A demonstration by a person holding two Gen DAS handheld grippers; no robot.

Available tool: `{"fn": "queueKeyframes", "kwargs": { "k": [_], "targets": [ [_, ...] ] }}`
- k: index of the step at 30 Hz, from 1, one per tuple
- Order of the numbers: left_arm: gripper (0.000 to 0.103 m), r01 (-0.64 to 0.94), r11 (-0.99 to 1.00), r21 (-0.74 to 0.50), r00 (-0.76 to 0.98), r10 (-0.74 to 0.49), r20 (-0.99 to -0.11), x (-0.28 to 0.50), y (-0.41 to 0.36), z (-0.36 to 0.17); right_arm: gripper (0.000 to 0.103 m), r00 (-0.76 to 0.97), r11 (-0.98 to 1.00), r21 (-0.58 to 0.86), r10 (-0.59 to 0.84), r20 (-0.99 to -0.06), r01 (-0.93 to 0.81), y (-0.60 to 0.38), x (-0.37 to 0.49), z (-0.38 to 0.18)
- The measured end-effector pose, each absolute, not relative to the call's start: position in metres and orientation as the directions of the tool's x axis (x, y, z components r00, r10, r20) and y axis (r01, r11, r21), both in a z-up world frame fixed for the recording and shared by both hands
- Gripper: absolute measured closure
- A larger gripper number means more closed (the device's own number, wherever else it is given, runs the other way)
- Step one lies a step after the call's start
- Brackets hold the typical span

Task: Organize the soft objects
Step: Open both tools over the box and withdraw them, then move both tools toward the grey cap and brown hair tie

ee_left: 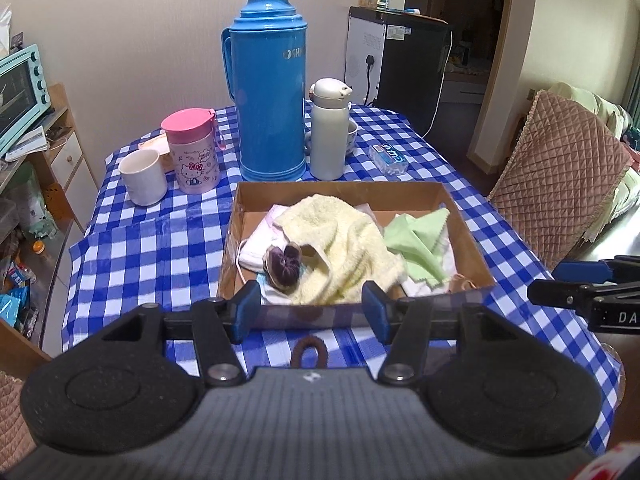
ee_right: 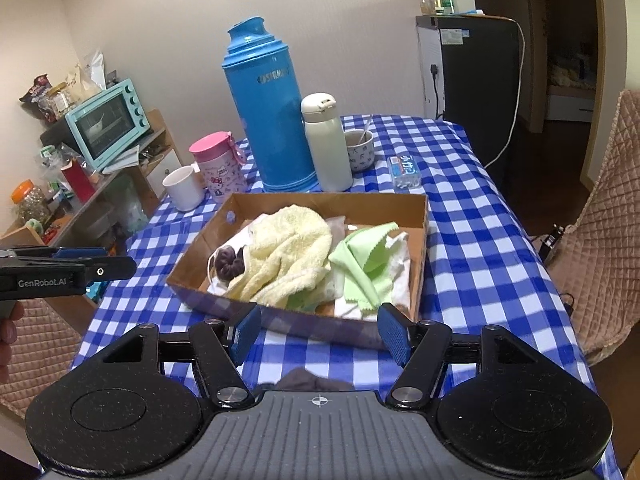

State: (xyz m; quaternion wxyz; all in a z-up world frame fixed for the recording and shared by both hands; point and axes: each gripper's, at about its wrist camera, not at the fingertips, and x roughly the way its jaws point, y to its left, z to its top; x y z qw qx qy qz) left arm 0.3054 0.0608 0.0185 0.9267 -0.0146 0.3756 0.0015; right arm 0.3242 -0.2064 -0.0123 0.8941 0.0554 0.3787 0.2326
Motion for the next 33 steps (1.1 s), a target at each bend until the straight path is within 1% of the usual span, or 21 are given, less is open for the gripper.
{"fn": "queueKeyframes", "kwargs": {
  "k": [11,18,28,33],
  "targets": [
    [0.050,-0.037,0.998,-0.051,0.702,-0.010,-0.712,0.249,0.051,0.018,0.038,0.569,0.880,0.312,0.470,-0.675,-0.357,-0.220,0.277,-0.015],
    [0.050,-0.043,0.998,-0.041,0.685,-0.001,-0.729,0.221,0.045,0.014,0.038,0.538,0.873,0.343,0.485,-0.689,-0.348,-0.227,0.251,-0.023],
    [0.050,-0.054,0.997,-0.056,0.661,-0.006,-0.750,0.196,0.039,0.005,0.037,0.506,0.861,0.390,0.508,-0.697,-0.327,-0.237,0.233,-0.032],
    [0.050,-0.053,0.997,-0.061,0.646,-0.012,-0.763,0.188,0.035,0.000,0.035,0.490,0.853,0.413,0.521,-0.699,-0.318,-0.240,0.229,-0.038]
  ]
}}
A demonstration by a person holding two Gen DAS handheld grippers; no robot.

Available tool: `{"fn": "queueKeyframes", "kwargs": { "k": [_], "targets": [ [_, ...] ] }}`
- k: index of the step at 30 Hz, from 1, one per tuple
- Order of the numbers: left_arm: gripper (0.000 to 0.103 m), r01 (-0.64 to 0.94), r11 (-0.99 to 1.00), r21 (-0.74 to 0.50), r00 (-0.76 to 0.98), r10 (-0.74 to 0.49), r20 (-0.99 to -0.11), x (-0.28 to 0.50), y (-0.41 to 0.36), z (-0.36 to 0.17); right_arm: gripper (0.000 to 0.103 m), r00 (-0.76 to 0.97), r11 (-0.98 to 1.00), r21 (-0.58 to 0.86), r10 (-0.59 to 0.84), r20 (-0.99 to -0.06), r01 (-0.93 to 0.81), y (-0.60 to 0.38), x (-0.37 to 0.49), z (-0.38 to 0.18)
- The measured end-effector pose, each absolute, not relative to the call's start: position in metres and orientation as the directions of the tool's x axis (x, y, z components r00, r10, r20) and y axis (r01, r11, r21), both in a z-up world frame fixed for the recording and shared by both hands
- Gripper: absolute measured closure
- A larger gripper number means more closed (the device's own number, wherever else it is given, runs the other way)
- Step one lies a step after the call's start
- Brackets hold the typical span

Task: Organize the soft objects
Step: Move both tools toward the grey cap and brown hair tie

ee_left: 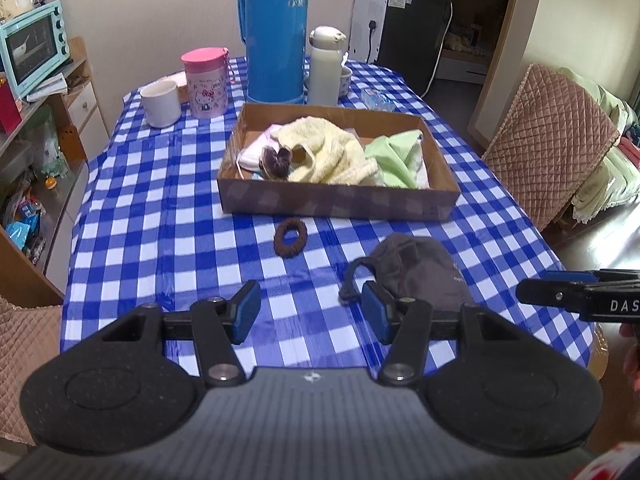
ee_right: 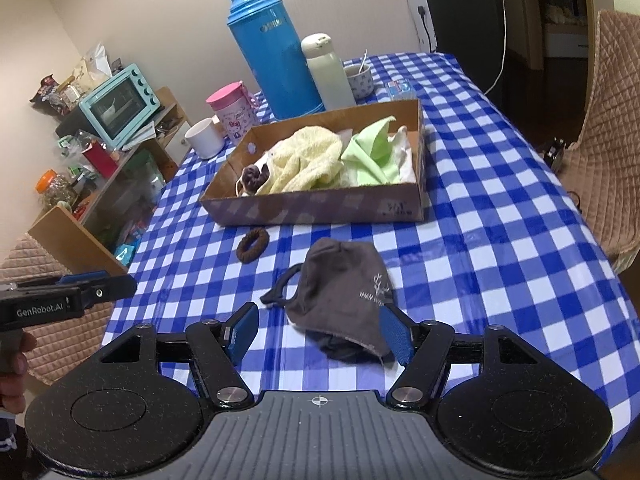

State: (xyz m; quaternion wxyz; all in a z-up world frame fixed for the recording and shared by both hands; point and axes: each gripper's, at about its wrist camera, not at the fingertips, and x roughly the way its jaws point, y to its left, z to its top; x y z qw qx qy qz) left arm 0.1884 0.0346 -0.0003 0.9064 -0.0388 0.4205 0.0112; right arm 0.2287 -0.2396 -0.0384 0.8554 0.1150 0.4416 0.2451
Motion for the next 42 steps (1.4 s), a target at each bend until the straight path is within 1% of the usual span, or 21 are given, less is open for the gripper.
{"fn": "queueKeyframes", "kwargs": {
  "k": [3,5,11,14,18,23,27,32,39,42],
  "targets": [
    [0.050,-0.048,0.997,-0.063,0.637,-0.018,-0.771,0.184,0.031,-0.004,0.031,0.477,0.848,0.435,0.530,-0.701,-0.302,-0.242,0.227,-0.043],
    [0.050,-0.048,0.997,-0.060,0.634,-0.016,-0.773,0.182,0.028,-0.007,0.025,0.470,0.849,0.441,0.528,-0.708,-0.290,-0.242,0.226,-0.047],
    [0.045,-0.051,0.997,-0.058,0.606,-0.015,-0.795,0.178,0.022,-0.016,0.013,0.459,0.850,0.462,0.527,-0.715,-0.255,-0.247,0.226,-0.057],
    [0.041,-0.056,0.997,-0.055,0.591,-0.011,-0.806,0.177,0.020,-0.019,0.012,0.475,0.855,0.439,0.519,-0.711,-0.277,-0.246,0.226,-0.060],
    [0.039,-0.060,0.996,-0.060,0.570,-0.016,-0.822,0.180,0.020,-0.024,0.011,0.460,0.861,0.411,0.508,-0.728,-0.300,-0.239,0.227,-0.064],
    [0.039,-0.059,0.995,-0.075,0.555,-0.030,-0.832,0.183,0.019,-0.030,0.011,0.454,0.871,0.387,0.488,-0.745,-0.302,-0.235,0.230,-0.068],
    [0.039,-0.045,0.998,-0.053,0.541,-0.020,-0.841,0.186,0.016,-0.035,0.011,0.437,0.875,0.388,0.482,-0.760,-0.290,-0.234,0.235,-0.073],
    [0.039,-0.047,0.997,-0.056,0.511,-0.025,-0.859,0.192,0.017,-0.044,0.012,0.405,0.872,0.391,0.485,-0.775,-0.296,-0.230,0.241,-0.081],
    [0.040,-0.027,1.000,-0.010,0.525,0.005,-0.851,0.196,0.015,-0.050,0.012,0.404,0.879,0.379,0.472,-0.784,-0.291,-0.226,0.250,-0.090],
    [0.040,-0.032,0.999,-0.011,0.525,0.007,-0.851,0.200,0.017,-0.052,0.012,0.403,0.878,0.378,0.472,-0.784,-0.293,-0.223,0.256,-0.093]
  ]
}}
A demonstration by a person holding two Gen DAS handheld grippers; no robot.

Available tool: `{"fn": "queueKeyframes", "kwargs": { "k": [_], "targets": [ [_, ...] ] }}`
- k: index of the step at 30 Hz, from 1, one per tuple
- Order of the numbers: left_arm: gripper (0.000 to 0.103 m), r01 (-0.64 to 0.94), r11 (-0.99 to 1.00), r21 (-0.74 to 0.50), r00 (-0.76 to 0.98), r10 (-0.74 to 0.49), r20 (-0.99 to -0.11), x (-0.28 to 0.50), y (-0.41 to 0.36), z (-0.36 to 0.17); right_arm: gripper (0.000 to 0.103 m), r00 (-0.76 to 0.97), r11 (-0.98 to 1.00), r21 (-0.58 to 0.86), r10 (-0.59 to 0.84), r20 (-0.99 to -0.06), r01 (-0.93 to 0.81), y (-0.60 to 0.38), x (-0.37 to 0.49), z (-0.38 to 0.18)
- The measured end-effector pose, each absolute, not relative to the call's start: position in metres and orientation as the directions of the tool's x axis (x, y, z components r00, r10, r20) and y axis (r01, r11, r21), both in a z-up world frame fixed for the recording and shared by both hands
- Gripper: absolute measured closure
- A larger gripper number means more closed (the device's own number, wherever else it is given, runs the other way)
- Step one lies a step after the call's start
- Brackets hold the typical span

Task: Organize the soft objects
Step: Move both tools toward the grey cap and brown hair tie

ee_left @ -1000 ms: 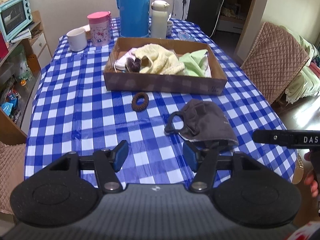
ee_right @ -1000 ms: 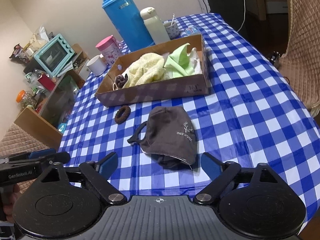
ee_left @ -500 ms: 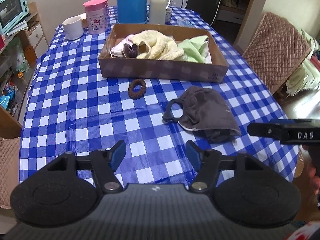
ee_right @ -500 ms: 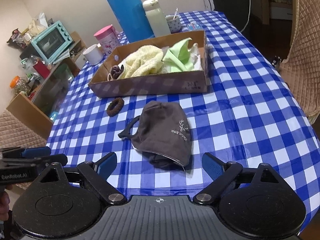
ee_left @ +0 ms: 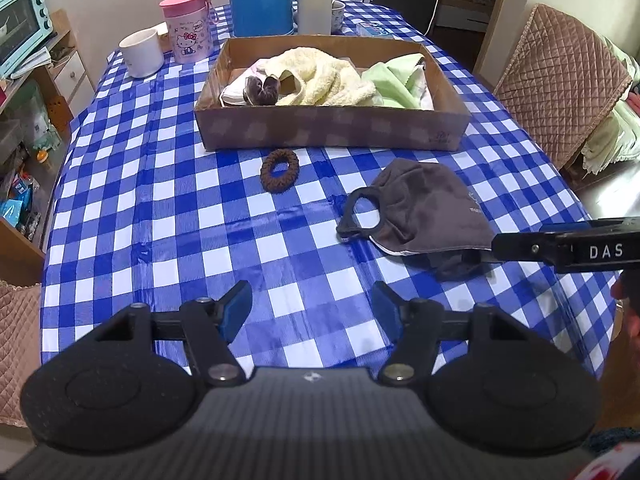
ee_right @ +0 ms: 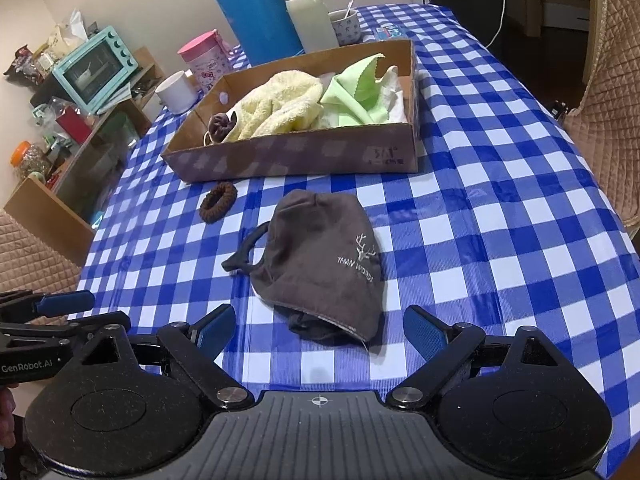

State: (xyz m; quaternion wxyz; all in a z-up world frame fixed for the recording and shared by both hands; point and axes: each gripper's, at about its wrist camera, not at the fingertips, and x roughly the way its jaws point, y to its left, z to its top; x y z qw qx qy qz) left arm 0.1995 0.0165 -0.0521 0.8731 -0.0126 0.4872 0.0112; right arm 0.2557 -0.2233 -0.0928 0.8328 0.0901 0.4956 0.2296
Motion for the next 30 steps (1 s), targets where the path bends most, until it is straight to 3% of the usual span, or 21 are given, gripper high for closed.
{"fn": "queueKeyframes", "kwargs": {
  "k": [12,22,27,30],
  "targets": [
    [0.040,-0.050,0.998,-0.027,0.511,0.003,-0.860,0.216,0.029,-0.065,0.013,0.386,0.878,0.364,0.466,-0.796,-0.309,-0.204,0.280,-0.113],
    [0.040,-0.043,0.999,-0.015,0.502,0.009,-0.865,0.230,0.036,-0.077,0.020,0.371,0.890,0.343,0.440,-0.818,-0.300,-0.195,0.303,-0.135],
    [0.040,-0.027,0.999,-0.017,0.509,-0.001,-0.861,0.239,0.037,-0.081,0.028,0.360,0.894,0.324,0.426,-0.830,-0.310,-0.187,0.308,-0.144],
    [0.040,-0.017,1.000,-0.016,0.513,-0.005,-0.858,0.244,0.036,-0.085,0.042,0.365,0.897,0.310,0.416,-0.833,-0.315,-0.186,0.309,-0.147]
  ]
}}
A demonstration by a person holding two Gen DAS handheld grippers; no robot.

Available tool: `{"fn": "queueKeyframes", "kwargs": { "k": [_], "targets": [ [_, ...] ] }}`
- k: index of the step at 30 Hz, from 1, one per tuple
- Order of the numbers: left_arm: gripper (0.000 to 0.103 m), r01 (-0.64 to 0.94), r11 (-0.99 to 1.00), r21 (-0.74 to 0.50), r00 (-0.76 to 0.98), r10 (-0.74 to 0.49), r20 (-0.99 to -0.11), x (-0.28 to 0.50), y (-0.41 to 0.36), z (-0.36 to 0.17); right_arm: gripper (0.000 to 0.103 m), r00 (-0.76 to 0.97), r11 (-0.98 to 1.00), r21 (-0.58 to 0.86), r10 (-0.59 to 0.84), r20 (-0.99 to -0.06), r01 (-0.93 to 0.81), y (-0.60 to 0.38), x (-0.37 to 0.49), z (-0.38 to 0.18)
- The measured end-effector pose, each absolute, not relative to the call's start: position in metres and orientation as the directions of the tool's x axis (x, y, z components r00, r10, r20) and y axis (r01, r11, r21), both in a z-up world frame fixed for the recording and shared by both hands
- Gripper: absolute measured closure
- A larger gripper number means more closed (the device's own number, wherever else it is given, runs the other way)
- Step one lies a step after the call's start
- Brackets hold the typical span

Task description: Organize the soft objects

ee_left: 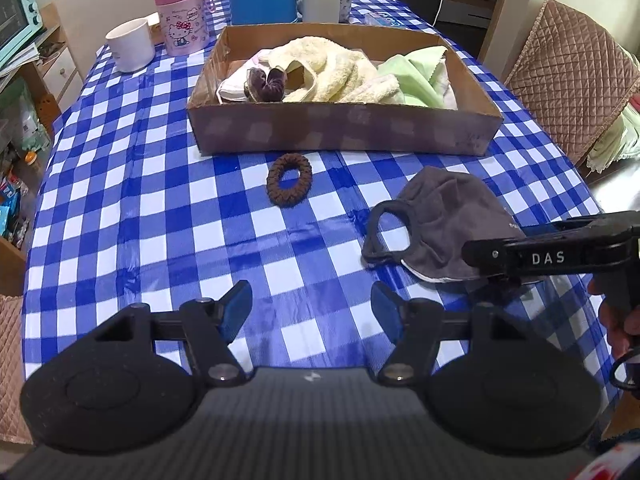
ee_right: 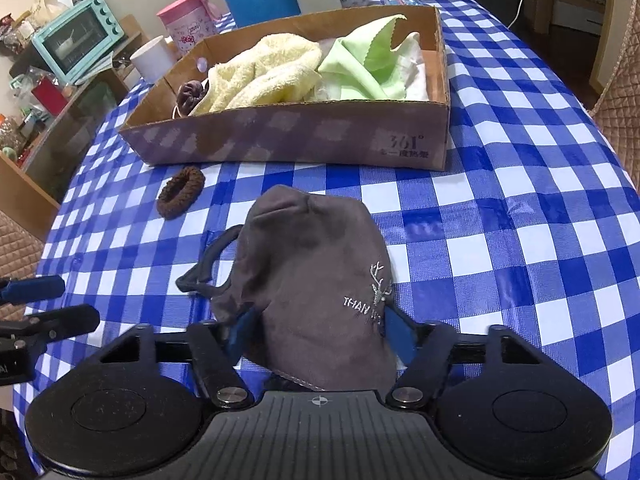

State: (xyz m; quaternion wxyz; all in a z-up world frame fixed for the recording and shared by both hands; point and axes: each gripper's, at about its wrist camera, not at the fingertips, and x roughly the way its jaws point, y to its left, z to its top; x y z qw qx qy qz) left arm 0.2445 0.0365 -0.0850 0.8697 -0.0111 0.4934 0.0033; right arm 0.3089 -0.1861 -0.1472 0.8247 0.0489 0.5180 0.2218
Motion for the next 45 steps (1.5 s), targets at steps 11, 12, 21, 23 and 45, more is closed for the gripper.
{"fn": "queueKeyframes", "kwargs": {
  "k": [11,12,21,23,45],
  "targets": [
    [0.042,0.020,1.000,-0.010,0.523,-0.019,-0.852,0.270,0.041,-0.100,0.091,0.432,0.882,0.319,0.452,-0.781,-0.346,-0.194,0.310,-0.134],
    [0.042,0.023,1.000,-0.010,0.527,-0.020,-0.850,0.273,0.042,-0.101,0.091,0.441,0.885,0.315,0.447,-0.778,-0.343,-0.195,0.310,-0.132],
    [0.047,0.044,0.999,0.007,0.545,-0.018,-0.838,0.303,0.051,-0.118,0.091,0.508,0.917,0.286,0.394,-0.766,-0.279,-0.208,0.320,-0.123],
    [0.048,0.045,0.999,0.012,0.543,-0.014,-0.839,0.310,0.053,-0.123,0.091,0.510,0.922,0.283,0.382,-0.771,-0.263,-0.210,0.322,-0.124],
    [0.083,0.077,0.997,0.006,0.546,-0.038,-0.837,0.339,0.061,-0.148,0.091,0.495,0.935,0.309,0.354,-0.793,-0.173,-0.225,0.332,-0.132]
  ]
}}
